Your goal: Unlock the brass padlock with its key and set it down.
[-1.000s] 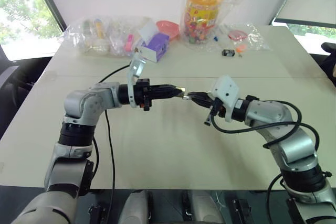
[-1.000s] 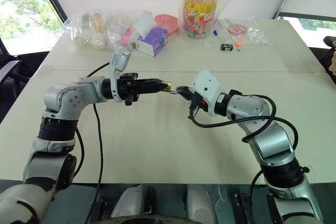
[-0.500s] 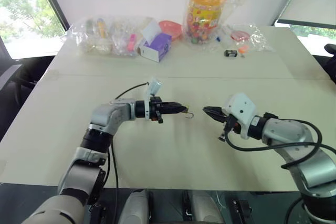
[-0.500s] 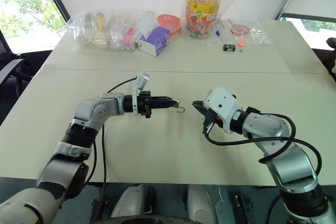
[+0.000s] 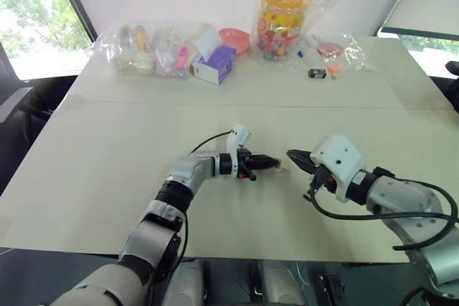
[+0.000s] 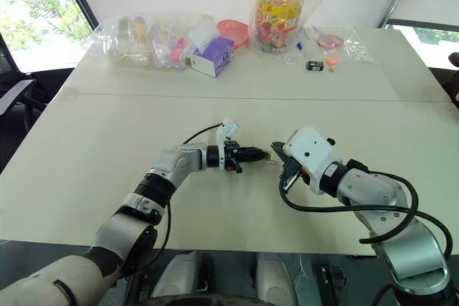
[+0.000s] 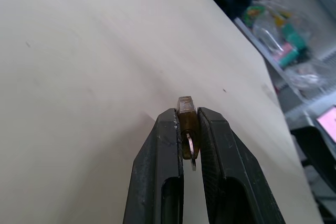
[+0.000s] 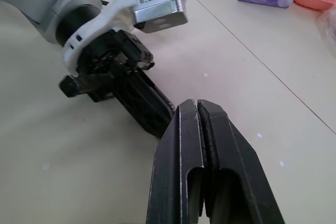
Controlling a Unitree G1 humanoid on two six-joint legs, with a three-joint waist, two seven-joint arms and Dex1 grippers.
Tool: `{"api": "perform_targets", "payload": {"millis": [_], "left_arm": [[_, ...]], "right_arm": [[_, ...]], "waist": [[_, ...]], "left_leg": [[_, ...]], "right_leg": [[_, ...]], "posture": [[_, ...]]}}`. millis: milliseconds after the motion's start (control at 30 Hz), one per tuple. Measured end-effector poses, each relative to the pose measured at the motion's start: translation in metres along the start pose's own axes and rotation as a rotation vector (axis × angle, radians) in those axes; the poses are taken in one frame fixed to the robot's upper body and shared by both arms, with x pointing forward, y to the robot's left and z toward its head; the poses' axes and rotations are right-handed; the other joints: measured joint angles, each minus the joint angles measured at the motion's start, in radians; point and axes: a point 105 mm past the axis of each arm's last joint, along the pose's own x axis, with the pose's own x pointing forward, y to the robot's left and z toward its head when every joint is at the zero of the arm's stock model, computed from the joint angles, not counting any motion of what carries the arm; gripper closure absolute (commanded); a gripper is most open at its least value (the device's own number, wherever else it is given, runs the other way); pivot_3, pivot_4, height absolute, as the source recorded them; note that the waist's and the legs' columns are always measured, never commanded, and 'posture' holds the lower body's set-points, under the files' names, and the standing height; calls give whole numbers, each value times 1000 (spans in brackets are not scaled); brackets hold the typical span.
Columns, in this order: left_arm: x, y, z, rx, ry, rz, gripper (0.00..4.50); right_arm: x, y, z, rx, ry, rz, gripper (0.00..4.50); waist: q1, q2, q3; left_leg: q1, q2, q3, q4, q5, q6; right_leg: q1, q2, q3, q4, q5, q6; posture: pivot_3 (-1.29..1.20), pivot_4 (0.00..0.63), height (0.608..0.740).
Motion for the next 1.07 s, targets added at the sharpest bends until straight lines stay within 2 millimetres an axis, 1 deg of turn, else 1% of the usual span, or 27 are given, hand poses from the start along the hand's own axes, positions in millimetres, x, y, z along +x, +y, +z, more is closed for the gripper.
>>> {"api": "perform_targets", "payload": {"millis": [133,267,300,333,400,467,500,533,700,900,967,1067], "left_arm": [[1,6,4,11,-33,34,4500],[1,8,5,23,-32,39,4500],[0,8,4,26,-29,38,3525],[-1,8,4,29,-23,35,3129],[-6,9,4,32,-14,33,2117],[-10,5,6,45,-13,5,1067],[-12,4,7,53,-9,-3,632],[-16,3,8,66,-5,-6,75],[-42,10,10,112,14,31,26],[-91,7,5,228,88,50,26],[-106,1,7,269,109,47,26],[-114,-11,18,319,104,16,26]], "right_arm": [[0,1,0,-1,1,0,4458],[2,4,0,-2,4,9,4458],[2,4,0,-4,5,11,4500],[2,4,0,-9,7,14,4500],[2,4,0,-17,6,15,4500],[2,3,0,-23,8,14,4500],[2,3,0,-23,7,14,4500],[2,3,0,-24,7,15,4500],[2,3,-1,-35,8,23,4500],[-1,3,-8,-55,54,62,4500],[-4,4,-9,-65,72,97,4500],[-8,4,-10,-67,87,124,4500]], "waist": [[0,0,0],[-1,0,0],[-2,0,0],[-3,0,0],[-8,0,0],[-11,0,0],[-13,0,-1],[-18,0,-1],[-29,0,-1],[-23,0,-1],[-19,0,-1],[-7,0,-1]], "left_leg": [[1,0,0,0,0,0],[1,0,0,0,0,0],[1,0,0,0,0,0],[1,0,0,0,0,0],[1,0,0,0,0,0],[2,1,0,0,0,0],[2,1,0,0,0,0],[3,1,-1,0,0,0],[4,2,-1,-1,0,0],[3,5,-1,-1,0,0],[2,5,-1,-1,0,0],[1,4,-2,0,0,0]], "right_leg": [[1,0,0,0,0,0],[1,0,0,0,0,0],[1,0,0,0,0,0],[1,0,0,0,0,0],[1,1,0,0,0,0],[1,1,0,0,0,0],[2,1,0,0,0,0],[2,1,0,1,0,0],[3,2,0,2,0,0],[2,1,1,1,0,0],[2,0,0,1,0,0],[2,0,0,0,0,0]], "posture": [[0,150,740],[0,150,740],[0,150,740],[0,150,740],[0,150,740],[0,150,740],[0,150,740],[0,150,740],[0,150,740],[0,150,740],[0,150,740],[0,150,740]]}}
